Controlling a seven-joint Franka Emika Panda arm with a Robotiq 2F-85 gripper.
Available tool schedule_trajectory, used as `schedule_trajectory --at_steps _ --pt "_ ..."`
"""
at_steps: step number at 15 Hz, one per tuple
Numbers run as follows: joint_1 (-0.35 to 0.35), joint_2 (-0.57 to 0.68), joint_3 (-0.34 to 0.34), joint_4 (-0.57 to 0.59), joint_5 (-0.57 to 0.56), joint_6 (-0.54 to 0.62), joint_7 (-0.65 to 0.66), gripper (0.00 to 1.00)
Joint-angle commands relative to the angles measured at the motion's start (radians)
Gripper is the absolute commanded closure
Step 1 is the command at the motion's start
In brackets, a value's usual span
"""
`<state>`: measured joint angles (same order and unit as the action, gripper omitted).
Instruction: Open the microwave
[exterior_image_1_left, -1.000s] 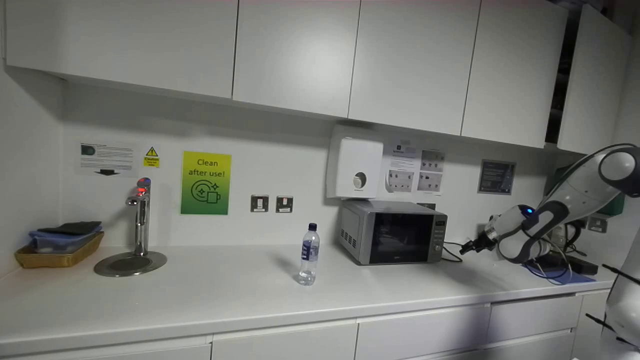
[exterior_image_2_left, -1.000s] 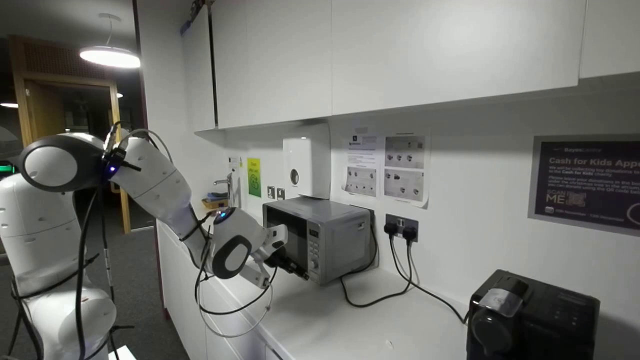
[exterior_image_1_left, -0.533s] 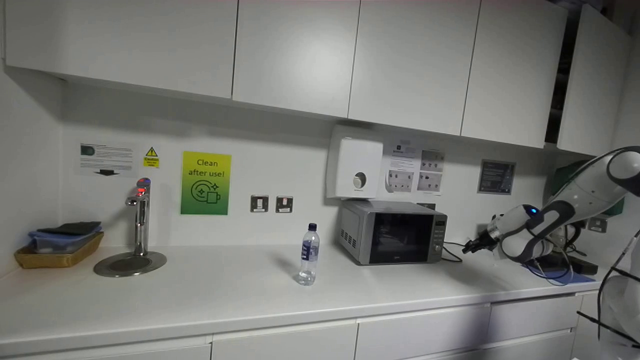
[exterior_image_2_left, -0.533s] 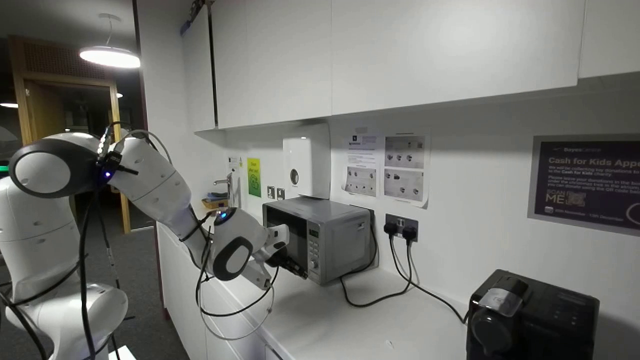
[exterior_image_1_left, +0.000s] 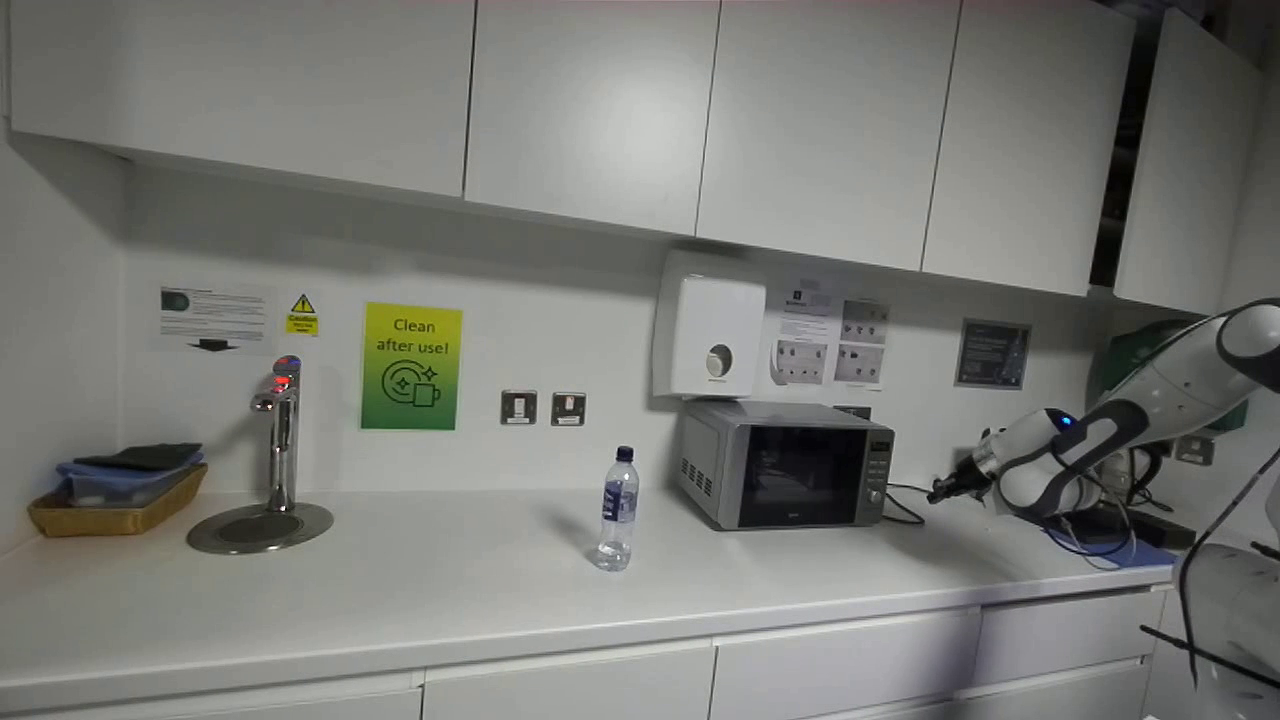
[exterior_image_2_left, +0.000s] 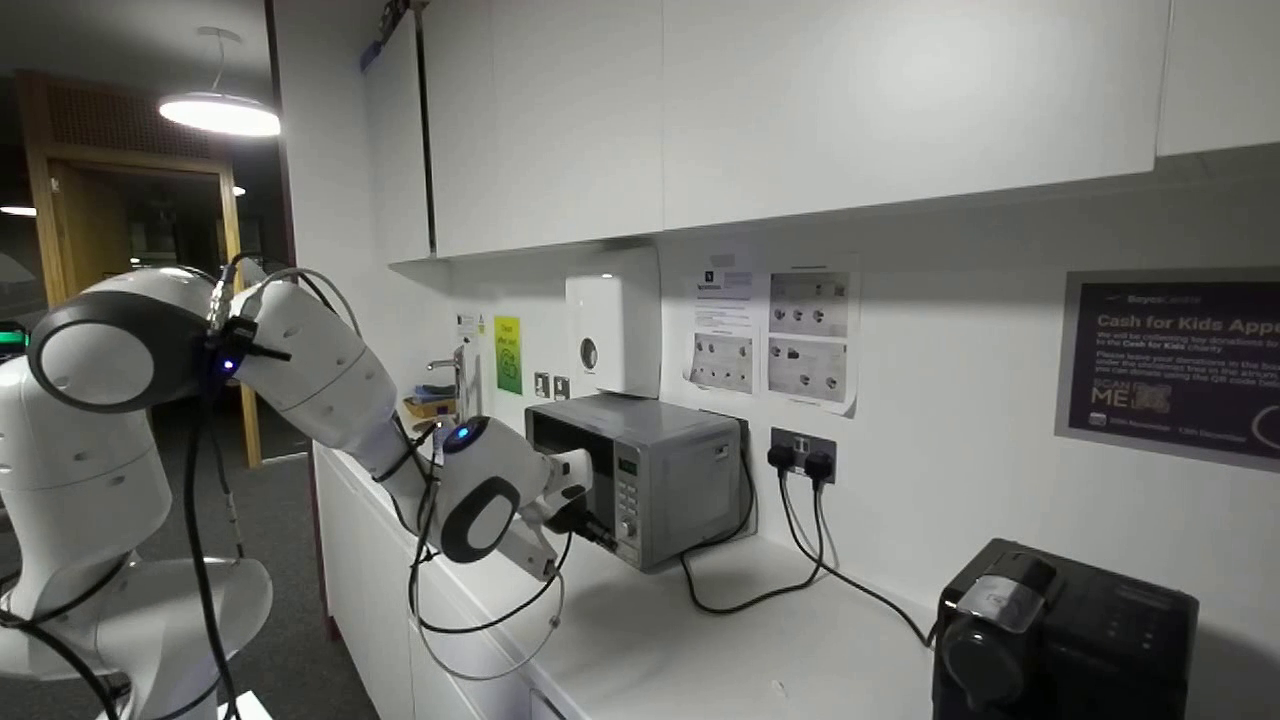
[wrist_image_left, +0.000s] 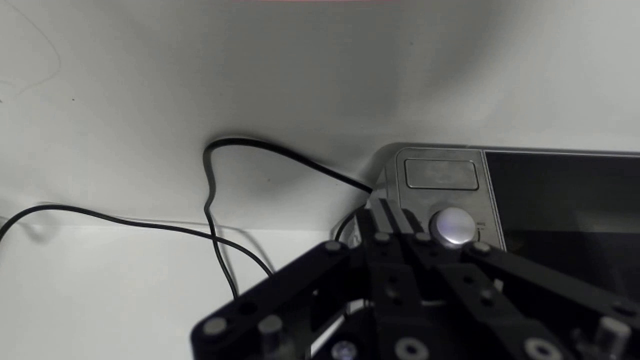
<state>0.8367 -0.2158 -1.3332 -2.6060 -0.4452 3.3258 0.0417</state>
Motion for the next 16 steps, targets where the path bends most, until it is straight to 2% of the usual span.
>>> schedule_trajectory --at_steps 1,10,16 --pt "0.187 -0.040 -0.174 0.052 0.008 -0.055 -0.053 1.00" --pt "0.571 -0.061 -0.531 0.138 0.007 -0.089 -0.096 1.00" --pt "0.794 -0.080 -0.724 0.186 0.001 -0.087 -0.092 1.00"
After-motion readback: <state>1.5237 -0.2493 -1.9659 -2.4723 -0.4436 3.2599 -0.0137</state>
